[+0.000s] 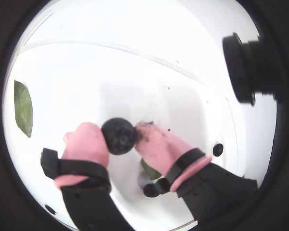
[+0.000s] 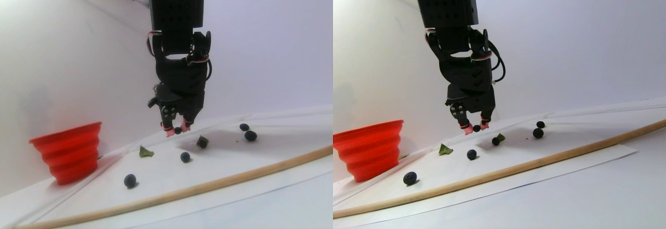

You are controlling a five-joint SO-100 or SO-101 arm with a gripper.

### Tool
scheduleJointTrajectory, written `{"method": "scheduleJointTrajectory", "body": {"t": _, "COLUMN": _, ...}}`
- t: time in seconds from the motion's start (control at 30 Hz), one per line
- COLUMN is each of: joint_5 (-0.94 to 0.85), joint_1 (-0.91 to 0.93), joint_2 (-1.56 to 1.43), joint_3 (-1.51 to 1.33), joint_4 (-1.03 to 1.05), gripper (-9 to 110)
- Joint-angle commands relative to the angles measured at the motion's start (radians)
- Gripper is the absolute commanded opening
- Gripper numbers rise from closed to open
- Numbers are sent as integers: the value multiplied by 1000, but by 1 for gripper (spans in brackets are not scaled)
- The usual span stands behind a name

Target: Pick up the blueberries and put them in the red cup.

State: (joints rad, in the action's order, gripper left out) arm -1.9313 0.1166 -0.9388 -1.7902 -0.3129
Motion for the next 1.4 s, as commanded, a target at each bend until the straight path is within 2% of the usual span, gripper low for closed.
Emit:
{"method": "scheduleJointTrajectory", "body": {"t": 0.0, "joint_5": 11, "joint_1": -74, "joint_2": -161, "joint_3": 8, "joint_4": 11, "gripper": 12}}
{"method": "scheduleJointTrajectory", "body": {"t": 1.37, "joint_5": 106, "joint_1": -328, "joint_2": -330, "joint_3": 41, "joint_4": 120, "gripper": 13}}
